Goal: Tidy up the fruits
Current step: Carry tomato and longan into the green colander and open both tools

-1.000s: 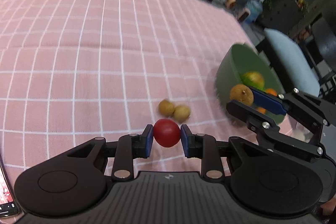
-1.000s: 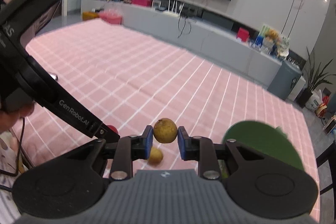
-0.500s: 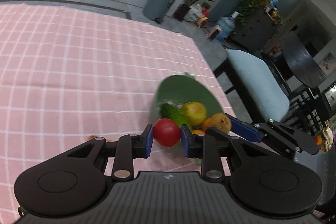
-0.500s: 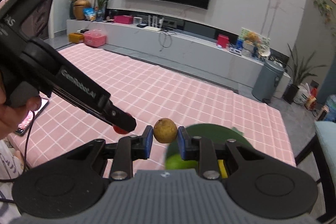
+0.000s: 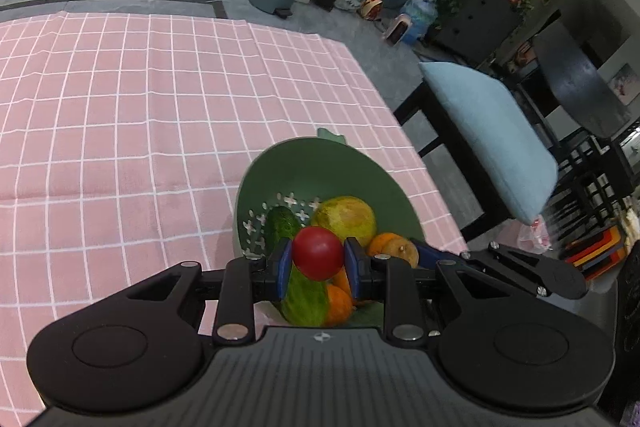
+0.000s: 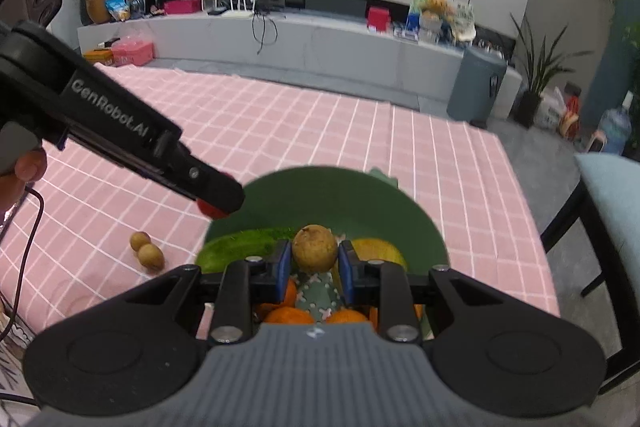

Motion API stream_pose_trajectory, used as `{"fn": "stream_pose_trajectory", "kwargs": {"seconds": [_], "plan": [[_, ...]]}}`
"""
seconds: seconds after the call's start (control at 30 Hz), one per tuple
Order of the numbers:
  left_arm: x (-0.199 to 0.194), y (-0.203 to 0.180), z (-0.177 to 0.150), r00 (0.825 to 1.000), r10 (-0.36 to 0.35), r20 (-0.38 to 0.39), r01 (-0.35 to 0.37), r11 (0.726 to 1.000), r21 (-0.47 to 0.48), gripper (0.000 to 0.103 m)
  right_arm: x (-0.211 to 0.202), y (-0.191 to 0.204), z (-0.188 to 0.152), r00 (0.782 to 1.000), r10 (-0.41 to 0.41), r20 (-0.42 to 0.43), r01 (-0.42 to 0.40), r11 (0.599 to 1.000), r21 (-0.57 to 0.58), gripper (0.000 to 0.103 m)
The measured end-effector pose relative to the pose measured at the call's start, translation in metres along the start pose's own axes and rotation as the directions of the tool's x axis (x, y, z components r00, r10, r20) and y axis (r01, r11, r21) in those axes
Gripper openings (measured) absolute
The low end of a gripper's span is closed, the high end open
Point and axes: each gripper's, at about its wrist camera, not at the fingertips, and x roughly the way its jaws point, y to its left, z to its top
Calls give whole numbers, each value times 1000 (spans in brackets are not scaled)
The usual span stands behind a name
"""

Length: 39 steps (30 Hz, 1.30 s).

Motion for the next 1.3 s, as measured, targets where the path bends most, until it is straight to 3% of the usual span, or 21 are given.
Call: {"fn": "stream_pose_trajectory", "kwargs": {"seconds": [0.33,0.77,0.83,0.9,1.0,1.13,1.3], "plan": [[27,2,14,998,53,-12,-53,999,8,31,40,-7,4,998,4,-57,-4,1000,9,21],[45,4,14,994,95,-62,-91,994,65,32,64,3,6,992,10,-126,-21,996,-86,21],[44,5,12,994,92,-61,-88,994,71,37,64,2,5,990,17,-141,-30,996,-88,21],[42,5,12,994,88,-60,-83,994,68,51,66,2,5,986,23,-166,-37,996,-83,21],[38,5,12,995,85,-48,-82,995,64,63,70,2,1,981,9,-191,-25,996,-81,21],[27,1,11,997,78,-21,-76,995,72,69,72,1,0,978,4,-209,-17,998,-56,22],[5,-5,9,997,68,24,-69,994,87,74,67,3,0,978,-13,-207,3,999,-49,35]]}}
